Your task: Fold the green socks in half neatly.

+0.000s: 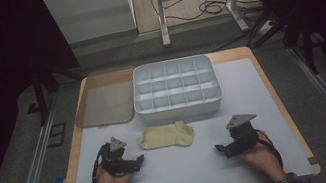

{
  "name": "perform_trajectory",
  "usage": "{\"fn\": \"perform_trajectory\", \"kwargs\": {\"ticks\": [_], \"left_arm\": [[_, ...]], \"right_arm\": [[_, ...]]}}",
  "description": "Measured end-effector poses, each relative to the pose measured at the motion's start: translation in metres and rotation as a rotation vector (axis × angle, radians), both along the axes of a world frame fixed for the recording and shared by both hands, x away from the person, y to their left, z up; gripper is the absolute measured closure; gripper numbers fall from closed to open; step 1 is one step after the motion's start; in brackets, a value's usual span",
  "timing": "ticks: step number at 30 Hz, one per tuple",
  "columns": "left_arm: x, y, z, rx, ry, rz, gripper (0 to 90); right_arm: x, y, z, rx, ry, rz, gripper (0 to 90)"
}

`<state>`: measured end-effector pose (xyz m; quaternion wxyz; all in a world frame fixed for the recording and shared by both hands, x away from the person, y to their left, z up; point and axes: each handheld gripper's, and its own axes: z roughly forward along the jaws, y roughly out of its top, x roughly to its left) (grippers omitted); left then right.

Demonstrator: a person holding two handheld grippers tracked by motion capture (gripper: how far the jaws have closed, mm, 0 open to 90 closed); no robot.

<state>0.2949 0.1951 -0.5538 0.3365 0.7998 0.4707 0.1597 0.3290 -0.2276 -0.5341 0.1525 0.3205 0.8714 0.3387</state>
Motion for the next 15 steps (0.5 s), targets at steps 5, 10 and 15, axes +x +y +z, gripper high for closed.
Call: {"fn": "perform_trajectory", "kwargs": {"ticks": [5, 10, 15], "left_arm": [[0.000, 0.002, 0.001, -0.016, 0.004, 0.001, 0.4], [-0.001, 0.004, 0.004, -0.021, 0.007, -0.004, 4.4], [-0.003, 0.008, 0.011, -0.054, -0.022, -0.018, 11.3]], "right_arm": [[0.000, 0.002, 0.001, 0.007, 0.004, -0.024, 4.1], [-0.001, 0.006, 0.004, 0.005, 0.000, -0.011, 10.5], [0.000, 0.009, 0.007, 0.041, 0.018, -0.022, 11.7]]}}
